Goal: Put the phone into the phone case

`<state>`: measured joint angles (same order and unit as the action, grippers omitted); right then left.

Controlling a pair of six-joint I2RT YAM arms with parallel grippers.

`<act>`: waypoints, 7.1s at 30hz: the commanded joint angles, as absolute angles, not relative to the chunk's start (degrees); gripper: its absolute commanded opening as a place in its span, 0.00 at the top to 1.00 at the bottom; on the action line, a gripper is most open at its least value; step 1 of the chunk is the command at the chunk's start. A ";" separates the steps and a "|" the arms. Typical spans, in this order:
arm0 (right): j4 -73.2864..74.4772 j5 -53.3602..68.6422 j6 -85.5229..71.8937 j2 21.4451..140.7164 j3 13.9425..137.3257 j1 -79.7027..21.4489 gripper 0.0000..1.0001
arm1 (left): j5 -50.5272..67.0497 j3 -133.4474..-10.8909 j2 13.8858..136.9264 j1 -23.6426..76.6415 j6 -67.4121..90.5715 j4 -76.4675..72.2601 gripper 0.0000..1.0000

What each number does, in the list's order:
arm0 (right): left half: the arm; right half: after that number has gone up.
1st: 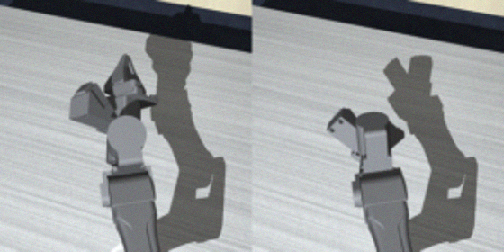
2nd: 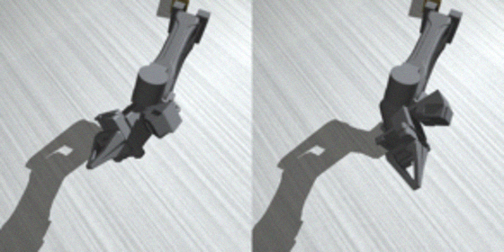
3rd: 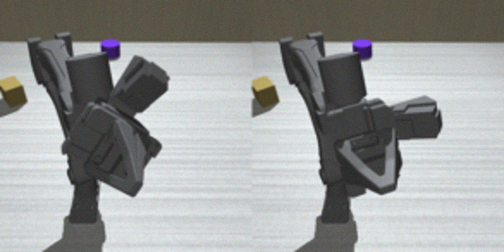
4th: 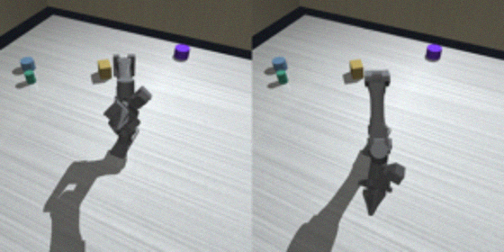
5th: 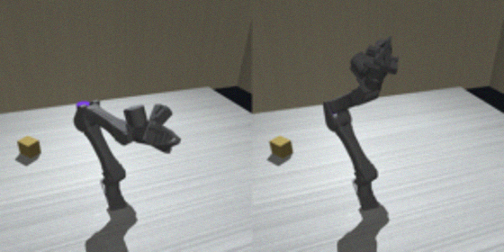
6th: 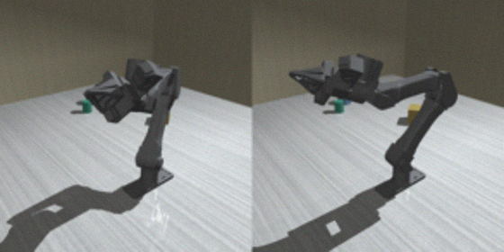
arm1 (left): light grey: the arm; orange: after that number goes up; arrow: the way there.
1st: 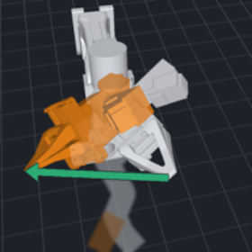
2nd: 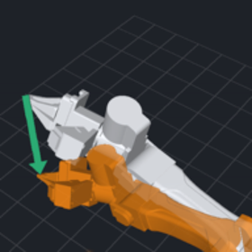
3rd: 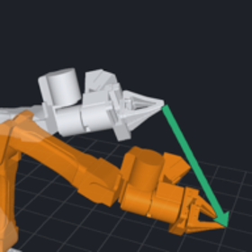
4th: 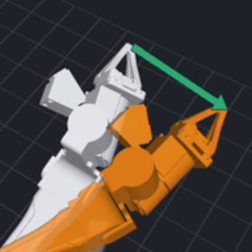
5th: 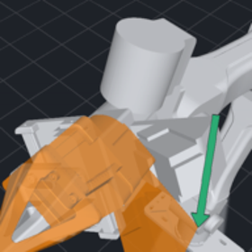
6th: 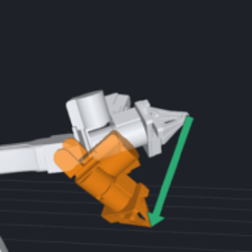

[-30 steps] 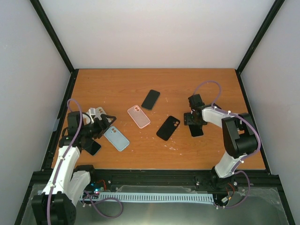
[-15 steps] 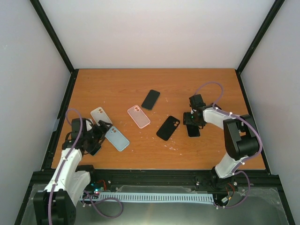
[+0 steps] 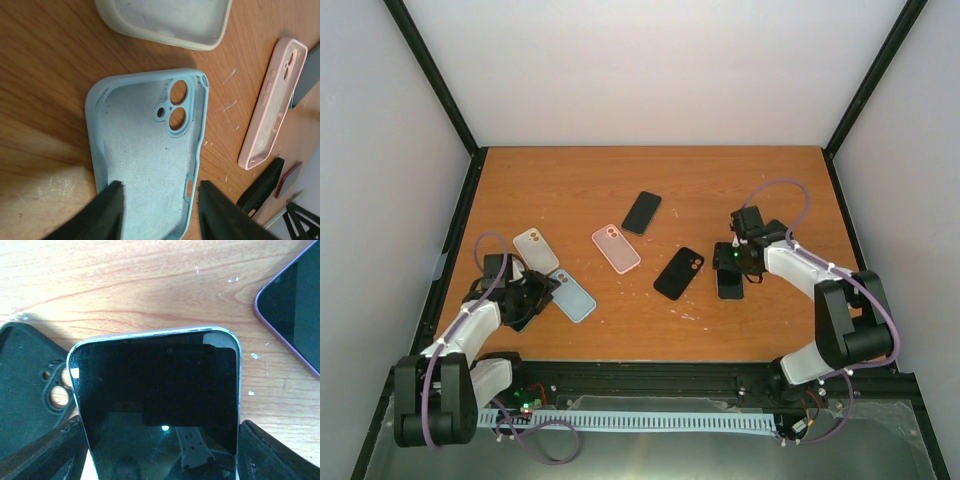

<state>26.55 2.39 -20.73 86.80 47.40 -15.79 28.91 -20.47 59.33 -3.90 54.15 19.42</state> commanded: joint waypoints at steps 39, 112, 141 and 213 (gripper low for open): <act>22.41 11.74 -32.83 67.63 45.48 -31.35 0.51 | 25.22 -22.39 66.45 -2.44 47.90 14.23 1.00; 11.34 12.85 -46.88 98.55 53.70 -53.17 0.33 | 36.08 -17.93 63.72 18.90 55.07 -1.60 0.49; 3.92 13.56 -42.49 92.95 44.53 -50.07 0.51 | 34.93 -23.09 80.51 27.35 56.96 -9.21 0.60; -19.81 21.66 -55.60 95.69 33.77 -49.57 0.70 | 26.06 -28.67 77.25 30.93 56.48 3.00 0.68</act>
<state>-14.31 18.46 -53.08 94.13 34.33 -49.47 24.60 -29.56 75.92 30.59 57.84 5.69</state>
